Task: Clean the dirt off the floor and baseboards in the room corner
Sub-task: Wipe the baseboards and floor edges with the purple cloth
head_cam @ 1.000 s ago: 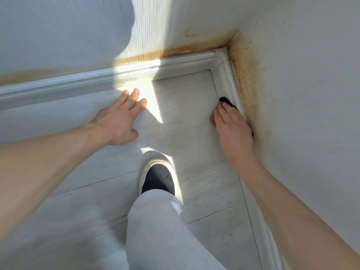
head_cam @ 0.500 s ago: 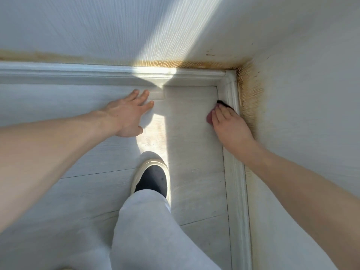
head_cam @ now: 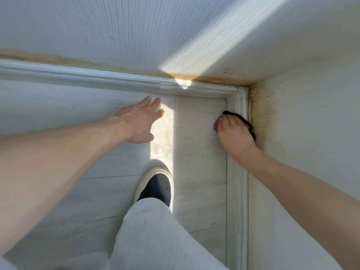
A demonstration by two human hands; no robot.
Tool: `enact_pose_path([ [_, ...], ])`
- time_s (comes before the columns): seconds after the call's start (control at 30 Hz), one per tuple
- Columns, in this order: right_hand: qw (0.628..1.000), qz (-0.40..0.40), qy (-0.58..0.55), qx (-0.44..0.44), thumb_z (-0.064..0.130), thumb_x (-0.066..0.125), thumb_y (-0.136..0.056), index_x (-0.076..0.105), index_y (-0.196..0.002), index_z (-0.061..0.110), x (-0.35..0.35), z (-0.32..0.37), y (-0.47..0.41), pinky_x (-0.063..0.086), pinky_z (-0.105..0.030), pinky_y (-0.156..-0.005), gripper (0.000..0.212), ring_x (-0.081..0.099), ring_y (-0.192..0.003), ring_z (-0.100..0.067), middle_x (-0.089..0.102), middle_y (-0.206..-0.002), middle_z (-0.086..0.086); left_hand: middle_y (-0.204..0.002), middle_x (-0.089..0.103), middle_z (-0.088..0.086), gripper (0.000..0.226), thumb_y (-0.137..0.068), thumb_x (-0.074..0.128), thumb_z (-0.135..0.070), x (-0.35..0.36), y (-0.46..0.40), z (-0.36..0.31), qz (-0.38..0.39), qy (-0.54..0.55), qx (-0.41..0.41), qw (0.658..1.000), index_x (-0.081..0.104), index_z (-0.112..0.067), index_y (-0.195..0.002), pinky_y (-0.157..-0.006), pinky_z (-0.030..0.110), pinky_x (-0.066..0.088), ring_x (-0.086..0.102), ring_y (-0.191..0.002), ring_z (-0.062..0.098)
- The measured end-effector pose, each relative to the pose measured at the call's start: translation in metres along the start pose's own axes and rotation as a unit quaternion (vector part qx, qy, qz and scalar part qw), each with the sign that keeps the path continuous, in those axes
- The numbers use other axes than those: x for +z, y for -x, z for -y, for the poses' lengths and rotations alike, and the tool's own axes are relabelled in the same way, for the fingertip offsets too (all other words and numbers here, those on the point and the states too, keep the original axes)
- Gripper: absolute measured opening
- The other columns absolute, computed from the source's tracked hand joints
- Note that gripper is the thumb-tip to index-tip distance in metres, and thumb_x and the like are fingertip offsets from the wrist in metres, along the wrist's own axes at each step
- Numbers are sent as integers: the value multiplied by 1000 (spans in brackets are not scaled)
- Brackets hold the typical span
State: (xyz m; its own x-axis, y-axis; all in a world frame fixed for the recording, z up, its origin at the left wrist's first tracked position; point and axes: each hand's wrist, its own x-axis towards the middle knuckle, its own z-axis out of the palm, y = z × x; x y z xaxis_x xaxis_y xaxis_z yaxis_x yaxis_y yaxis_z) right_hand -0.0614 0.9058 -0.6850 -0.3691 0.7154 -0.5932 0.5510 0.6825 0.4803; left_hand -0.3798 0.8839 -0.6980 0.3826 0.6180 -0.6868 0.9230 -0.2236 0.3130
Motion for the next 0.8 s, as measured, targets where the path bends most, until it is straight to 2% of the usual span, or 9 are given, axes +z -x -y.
enact_pose_path([
  [0.07,999,-15,-43,-13,-1,83,-63,73,-86,-1,-25,-14,-10,54,-35,-66,25,69,-74,-32,70,-82,-16,-169,-24,-5,89,-97,58,-38,2,0,1,-1,3,0,1000,0,-29,-164,-127,43,17,-17,-157,19],
  [0.13,993,10,-116,5,7,83,-76,69,-99,0,-43,-32,-28,42,-35,-63,28,67,-87,-36,68,-96,-17,-169,-25,-5,91,-96,59,-39,6,-1,0,-7,4,-1,1000,-1,-29,-164,-127,44,20,-18,-157,19],
  [0.2,983,-57,-164,63,12,74,-89,62,-122,1,-32,-35,-46,46,-38,-74,36,63,-110,-38,64,-121,-17,-168,-26,-6,92,-96,59,-39,9,-1,1,-9,4,-5,1000,-2,-30,-164,-126,45,22,-19,-157,18],
  [0.23,970,-67,-218,80,9,73,-90,57,-132,-1,-22,-27,-45,51,-41,-89,46,59,-121,-38,60,-133,-20,-168,-26,-7,92,-96,59,-39,8,0,0,-7,5,-6,1000,-2,-30,-164,-126,45,22,-19,-157,18],
  [0.3,929,-85,-337,127,-2,67,-91,37,-154,-3,0,10,-22,39,-38,-115,70,43,-143,-35,36,-160,-22,-168,-26,-6,91,-96,58,-39,5,-1,-1,-4,1,-6,1000,-2,-30,-164,-126,44,22,-19,-157,18],
  [0.37,878,-80,-437,181,-5,59,-93,13,-163,4,17,55,16,38,-33,-116,84,28,-153,-27,7,-172,-11,-169,-25,-5,91,-97,58,-39,2,0,-2,-2,0,-5,1000,-2,-29,-164,-127,43,20,-18,-157,19],
  [0.43,846,-77,-483,212,-2,55,-95,4,-164,7,28,88,50,38,-35,-119,86,16,-157,-22,-4,-173,-4,-169,-24,-4,92,-95,59,-39,2,1,-2,-4,0,-6,1000,-2,-29,-164,-127,42,20,-17,-157,20],
  [0.6,770,-114,-566,272,0,44,-100,3,-164,10,23,105,39,20,-42,-128,77,0,-159,-15,-5,-173,0,-169,-24,-6,94,-94,60,-39,4,0,-2,-9,6,-6,1000,-1,-31,-164,-127,42,21,-17,-157,19],
  [0.8,738,-147,-589,294,-4,45,-99,19,-164,17,-3,39,-47,32,-37,-123,73,29,-153,-21,17,-171,2,-169,-23,-3,93,-95,60,-39,0,-1,-2,9,-7,-1,1000,0,-28,-164,-128,39,15,-15,-158,20],
])
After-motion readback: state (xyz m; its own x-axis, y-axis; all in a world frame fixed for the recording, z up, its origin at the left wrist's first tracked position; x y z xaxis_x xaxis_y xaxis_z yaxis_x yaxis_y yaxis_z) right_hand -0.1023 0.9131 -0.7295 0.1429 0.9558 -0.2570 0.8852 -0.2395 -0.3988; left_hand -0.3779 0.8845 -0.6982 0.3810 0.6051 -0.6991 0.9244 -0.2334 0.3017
